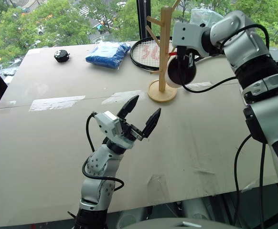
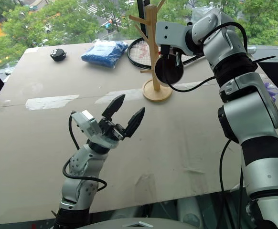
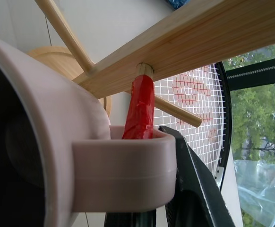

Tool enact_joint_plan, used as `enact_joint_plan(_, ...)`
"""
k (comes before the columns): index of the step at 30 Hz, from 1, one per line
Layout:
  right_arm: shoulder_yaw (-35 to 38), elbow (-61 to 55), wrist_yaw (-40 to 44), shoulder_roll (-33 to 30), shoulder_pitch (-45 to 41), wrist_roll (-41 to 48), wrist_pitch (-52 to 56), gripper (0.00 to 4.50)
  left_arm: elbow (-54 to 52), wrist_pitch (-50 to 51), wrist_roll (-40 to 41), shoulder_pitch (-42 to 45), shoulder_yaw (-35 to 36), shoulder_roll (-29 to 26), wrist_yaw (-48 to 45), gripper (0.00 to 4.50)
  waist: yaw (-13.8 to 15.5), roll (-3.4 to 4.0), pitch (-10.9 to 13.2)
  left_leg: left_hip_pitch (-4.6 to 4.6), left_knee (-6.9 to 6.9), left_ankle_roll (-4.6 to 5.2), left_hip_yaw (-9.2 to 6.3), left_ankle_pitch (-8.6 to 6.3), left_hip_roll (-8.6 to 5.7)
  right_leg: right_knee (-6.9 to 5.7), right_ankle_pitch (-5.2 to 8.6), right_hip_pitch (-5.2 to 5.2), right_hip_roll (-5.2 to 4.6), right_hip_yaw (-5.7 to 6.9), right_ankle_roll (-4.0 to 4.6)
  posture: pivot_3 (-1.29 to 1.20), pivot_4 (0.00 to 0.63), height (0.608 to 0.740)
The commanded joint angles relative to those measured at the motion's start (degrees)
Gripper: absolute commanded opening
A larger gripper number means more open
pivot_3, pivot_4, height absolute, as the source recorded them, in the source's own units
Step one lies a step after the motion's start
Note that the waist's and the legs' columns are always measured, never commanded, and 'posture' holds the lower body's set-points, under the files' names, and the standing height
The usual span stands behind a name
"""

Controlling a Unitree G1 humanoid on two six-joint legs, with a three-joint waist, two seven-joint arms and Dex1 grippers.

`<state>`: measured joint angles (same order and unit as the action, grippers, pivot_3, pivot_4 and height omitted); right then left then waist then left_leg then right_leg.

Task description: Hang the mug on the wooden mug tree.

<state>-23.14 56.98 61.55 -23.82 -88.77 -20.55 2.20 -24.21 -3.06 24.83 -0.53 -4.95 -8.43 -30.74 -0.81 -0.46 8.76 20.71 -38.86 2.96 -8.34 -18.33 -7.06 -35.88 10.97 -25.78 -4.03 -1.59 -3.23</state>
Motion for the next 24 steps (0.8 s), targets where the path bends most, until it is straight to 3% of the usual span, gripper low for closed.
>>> enact_joint_plan(1, 1.3, -0.4, -1.3, 0.2, -3.3, 0.1, -0.5, 0.02, -1.1, -1.2, 0.2, -0.1, 0.4, 0.5, 0.6, 4.5, 0.0, 0.0, 0.0, 0.0, 0.0, 0.0, 0.0, 0.0, 0.0, 0.0, 0.0, 0.0, 0.0, 0.0, 0.0, 0.0, 0.15, 0.74)
enact_joint_plan(24, 1.7, 0.0, -1.9, 1.0, -4.0, 0.5, -0.9, 0.02, -0.2, -1.8, -0.1, 0.0, -0.1, 1.2, 0.5, 4.5, 0.0, 0.0, 0.0, 0.01, 0.0, 0.0, -0.01, 0.0, -0.01, 0.01, 0.0, 0.0, 0.0, 0.01, 0.0, 0.0, 0.15, 0.74)
